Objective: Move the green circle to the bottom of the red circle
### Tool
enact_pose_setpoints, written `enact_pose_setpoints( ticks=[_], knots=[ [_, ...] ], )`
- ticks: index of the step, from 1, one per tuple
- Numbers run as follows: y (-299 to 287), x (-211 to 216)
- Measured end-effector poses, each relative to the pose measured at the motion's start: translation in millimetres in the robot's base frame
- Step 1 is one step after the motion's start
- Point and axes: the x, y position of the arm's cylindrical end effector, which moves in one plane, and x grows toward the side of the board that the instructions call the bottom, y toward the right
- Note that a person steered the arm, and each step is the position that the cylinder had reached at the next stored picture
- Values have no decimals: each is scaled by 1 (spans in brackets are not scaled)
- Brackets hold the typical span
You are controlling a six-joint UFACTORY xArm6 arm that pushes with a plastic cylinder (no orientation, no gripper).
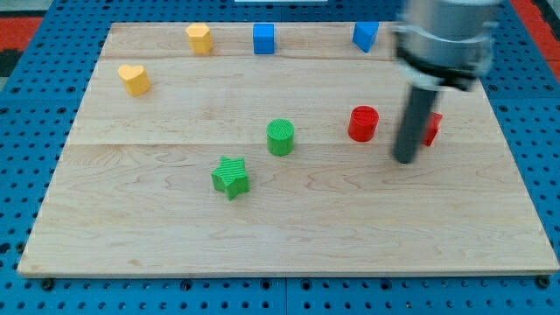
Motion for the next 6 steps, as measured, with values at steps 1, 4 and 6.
enact_pose_setpoints(
  ticks=[1, 4, 6],
  knots=[
    [64, -10],
    [-163, -131],
    [-193, -117]
  ],
)
